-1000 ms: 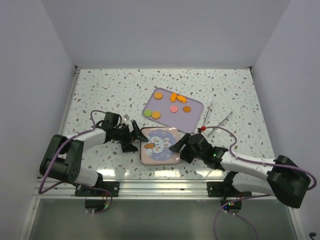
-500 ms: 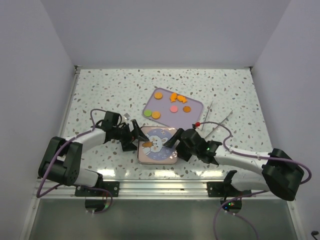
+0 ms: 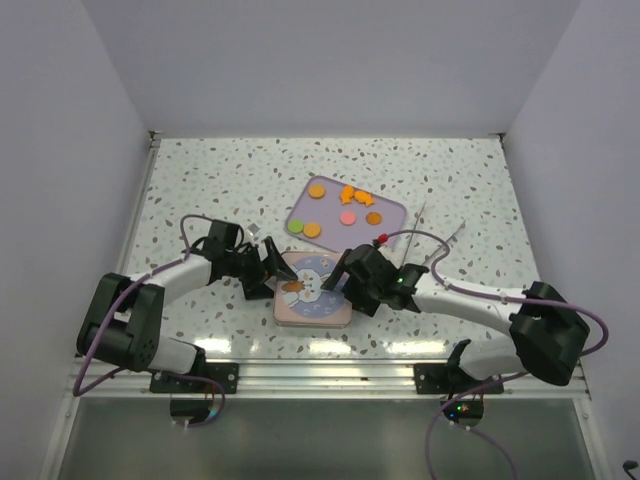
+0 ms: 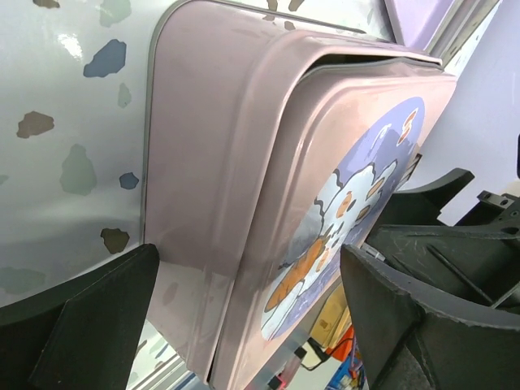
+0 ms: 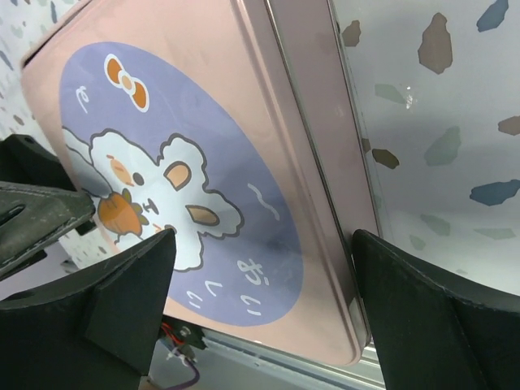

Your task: Pack the cookies

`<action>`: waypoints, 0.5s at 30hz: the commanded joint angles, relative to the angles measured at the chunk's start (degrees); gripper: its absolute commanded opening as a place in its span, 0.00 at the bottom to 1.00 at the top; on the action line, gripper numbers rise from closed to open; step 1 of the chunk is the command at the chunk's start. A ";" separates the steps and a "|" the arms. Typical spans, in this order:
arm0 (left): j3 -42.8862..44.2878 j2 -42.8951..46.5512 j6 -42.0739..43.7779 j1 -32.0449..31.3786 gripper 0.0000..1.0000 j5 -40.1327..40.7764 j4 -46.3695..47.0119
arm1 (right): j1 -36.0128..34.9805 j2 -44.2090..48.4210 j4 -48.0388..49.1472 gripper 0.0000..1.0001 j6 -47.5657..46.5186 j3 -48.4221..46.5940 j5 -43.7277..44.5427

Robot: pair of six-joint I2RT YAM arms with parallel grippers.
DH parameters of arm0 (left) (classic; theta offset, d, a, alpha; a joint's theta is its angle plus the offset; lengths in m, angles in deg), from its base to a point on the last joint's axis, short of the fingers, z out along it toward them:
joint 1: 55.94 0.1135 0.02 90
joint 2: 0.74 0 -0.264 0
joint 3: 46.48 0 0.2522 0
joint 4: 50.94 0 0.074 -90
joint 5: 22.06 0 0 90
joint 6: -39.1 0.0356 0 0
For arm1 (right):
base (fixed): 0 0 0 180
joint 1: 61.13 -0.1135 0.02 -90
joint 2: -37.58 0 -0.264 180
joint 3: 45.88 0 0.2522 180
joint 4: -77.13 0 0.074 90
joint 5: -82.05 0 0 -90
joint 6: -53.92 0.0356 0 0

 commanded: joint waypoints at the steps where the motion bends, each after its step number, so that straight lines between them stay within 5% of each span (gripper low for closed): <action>1: 2.61 0.02 1.32 -0.47 0.98 -1.84 1.53 | -0.58 -2.69 -0.04 0.93 -0.51 -4.02 -0.32; 15: 6.30 -0.95 5.97 -0.64 1.00 -1.14 -3.82 | -0.49 -8.23 -0.47 0.99 -1.04 -11.40 0.29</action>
